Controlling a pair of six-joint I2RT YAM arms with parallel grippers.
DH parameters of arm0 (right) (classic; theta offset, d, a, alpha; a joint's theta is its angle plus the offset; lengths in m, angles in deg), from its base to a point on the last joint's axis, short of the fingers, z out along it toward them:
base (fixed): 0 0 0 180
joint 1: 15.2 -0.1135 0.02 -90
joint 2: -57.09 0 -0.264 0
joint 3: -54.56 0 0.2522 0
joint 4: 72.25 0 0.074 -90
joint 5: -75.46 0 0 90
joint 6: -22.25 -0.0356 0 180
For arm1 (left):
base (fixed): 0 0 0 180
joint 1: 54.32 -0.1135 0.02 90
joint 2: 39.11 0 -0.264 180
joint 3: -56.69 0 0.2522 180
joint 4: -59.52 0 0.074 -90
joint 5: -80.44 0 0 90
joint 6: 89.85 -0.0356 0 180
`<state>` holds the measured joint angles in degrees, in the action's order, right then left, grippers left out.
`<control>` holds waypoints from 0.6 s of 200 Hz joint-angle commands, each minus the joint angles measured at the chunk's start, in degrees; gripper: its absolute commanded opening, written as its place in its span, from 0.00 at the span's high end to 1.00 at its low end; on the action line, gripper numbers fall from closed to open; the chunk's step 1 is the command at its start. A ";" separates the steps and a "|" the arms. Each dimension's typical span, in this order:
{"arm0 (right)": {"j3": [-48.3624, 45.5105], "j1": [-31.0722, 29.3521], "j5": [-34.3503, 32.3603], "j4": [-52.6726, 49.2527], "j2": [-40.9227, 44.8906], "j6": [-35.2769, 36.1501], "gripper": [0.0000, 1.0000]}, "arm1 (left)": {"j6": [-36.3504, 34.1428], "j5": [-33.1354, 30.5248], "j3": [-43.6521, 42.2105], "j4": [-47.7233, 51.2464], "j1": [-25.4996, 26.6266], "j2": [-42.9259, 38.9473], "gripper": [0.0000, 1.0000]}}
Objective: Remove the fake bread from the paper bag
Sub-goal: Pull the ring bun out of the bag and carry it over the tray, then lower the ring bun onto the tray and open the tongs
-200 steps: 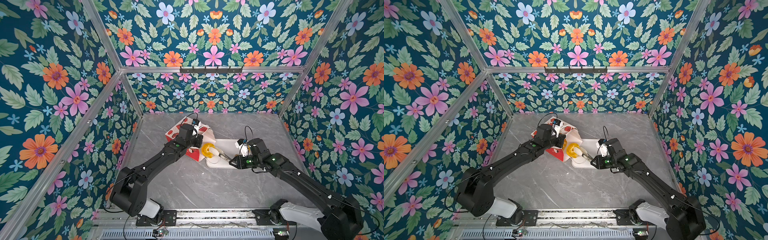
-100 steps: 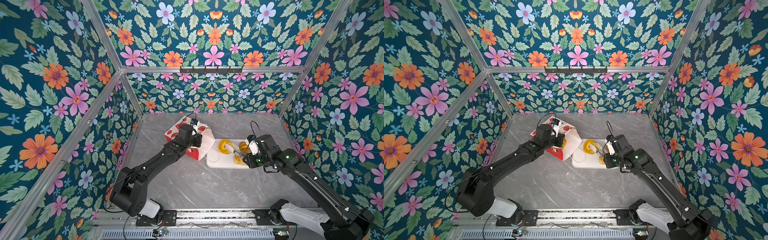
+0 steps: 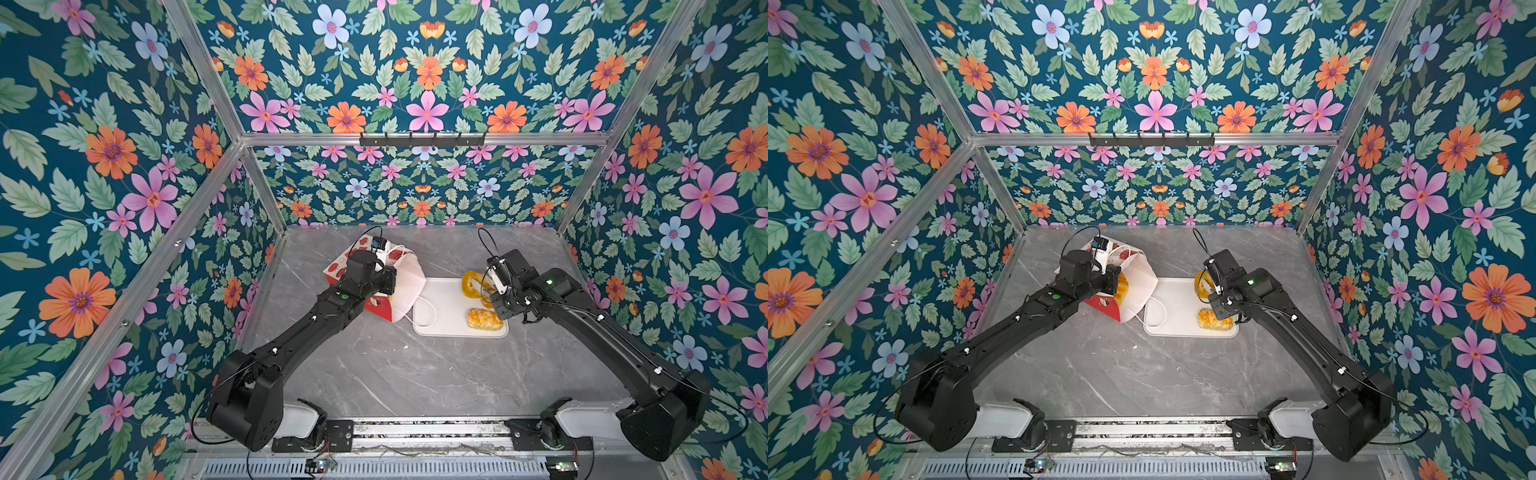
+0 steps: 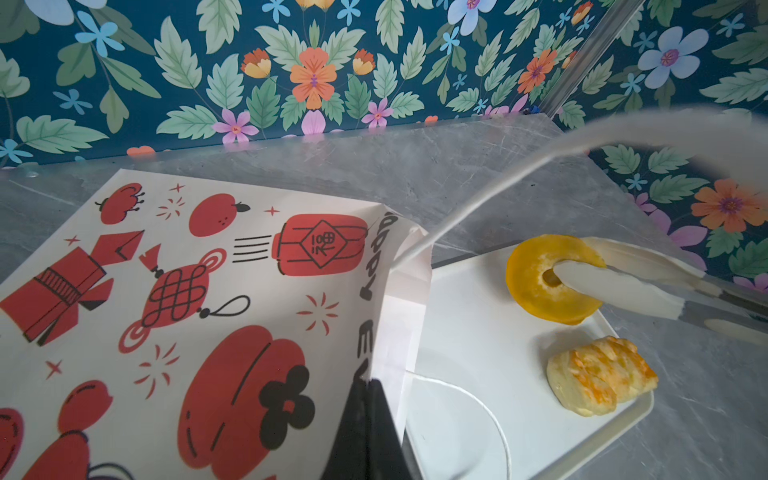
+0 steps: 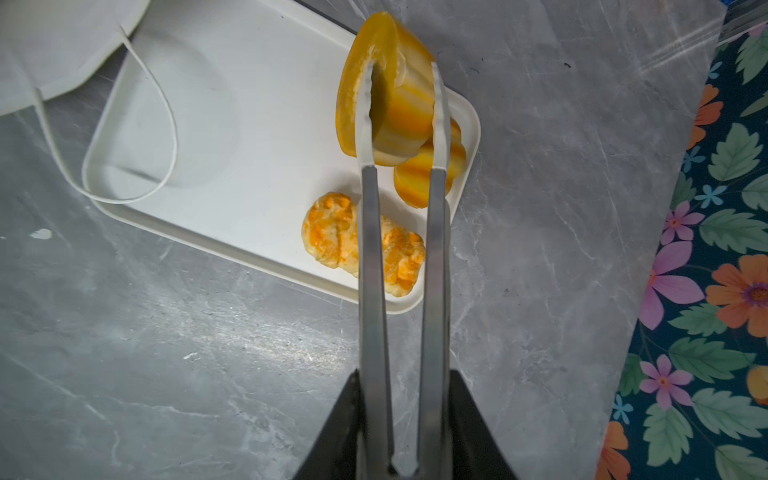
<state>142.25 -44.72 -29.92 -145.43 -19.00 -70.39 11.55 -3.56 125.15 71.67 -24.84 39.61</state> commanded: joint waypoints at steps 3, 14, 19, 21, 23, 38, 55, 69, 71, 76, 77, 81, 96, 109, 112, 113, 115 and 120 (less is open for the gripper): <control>0.77 -0.21 -3.91 -0.19 -1.95 1.58 0.85 | -0.68 -0.24 -0.77 -0.89 -0.51 -0.64 1.00; 0.86 -0.41 -3.64 0.27 -2.71 1.67 0.85 | -0.68 -0.04 -1.16 -1.13 -0.69 -0.90 1.00; 0.82 -0.51 -3.38 0.53 -3.02 1.73 0.85 | -0.68 0.04 -1.32 -1.21 -0.80 -0.91 1.00; 0.79 -0.53 -3.31 0.64 -3.16 1.70 0.85 | -0.68 0.06 -1.39 -1.25 -0.82 -0.99 1.00; 0.87 -0.58 -3.18 0.73 -3.29 1.74 0.85 | -0.68 0.11 -1.42 -1.28 -0.82 -1.02 1.00; 1.00 -1.29 -3.37 1.14 -4.50 1.83 0.86 | -0.68 0.41 -1.65 -1.48 -1.17 -1.06 1.00; 1.22 -2.36 -4.86 1.06 -6.14 1.86 0.86 | -0.58 0.84 -1.79 -1.78 -1.51 -1.07 1.00; 1.39 -3.40 -5.01 1.17 -7.19 1.71 0.87 | -0.59 1.18 -1.79 -2.03 -1.75 -1.07 1.00; 1.39 -3.52 -5.01 1.11 -7.33 1.74 0.87 | -0.63 1.20 -1.79 -2.01 -1.80 -1.03 1.00; 1.43 -3.84 -4.99 1.23 -7.67 1.59 0.87 | -0.51 1.25 -1.79 -2.07 -1.86 -1.02 1.00; 1.45 -3.95 -4.96 1.23 -7.71 1.59 0.87 | -0.51 1.27 -1.79 -2.08 -1.87 -1.02 1.00; 1.50 -4.17 -4.97 1.23 -7.94 1.50 0.87 | -0.50 1.37 -1.79 -2.15 -1.91 -1.02 1.00; 1.82 -5.22 -5.35 0.83 -8.67 0.74 0.87 | -0.32 1.73 -1.84 -2.43 -2.13 -0.80 1.00; 1.92 -5.98 -4.87 0.54 -8.89 0.07 0.87 | -0.15 2.08 -1.87 -2.65 -2.14 -0.71 1.00; 1.92 -6.22 -4.66 0.61 -8.90 -0.06 0.87 | -0.07 2.09 -1.87 -2.72 -2.14 -0.68 1.00; 1.92 -6.24 -4.62 0.61 -8.85 -0.12 0.87 | -0.07 2.09 -1.92 -2.71 -2.14 -0.67 1.00; 1.92 -6.34 -4.43 0.62 -8.82 -0.23 0.87 | -0.11 2.13 -1.95 -2.77 -2.10 -0.67 1.00; 1.87 -6.55 -3.97 0.62 -8.76 -0.43 0.87 | -0.06 2.17 -1.96 -2.80 -2.19 -0.58 1.00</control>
<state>143.87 -50.33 -35.75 -144.86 -27.63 -69.27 11.59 -2.18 123.29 71.28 -26.90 38.82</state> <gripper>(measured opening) 0.284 0.050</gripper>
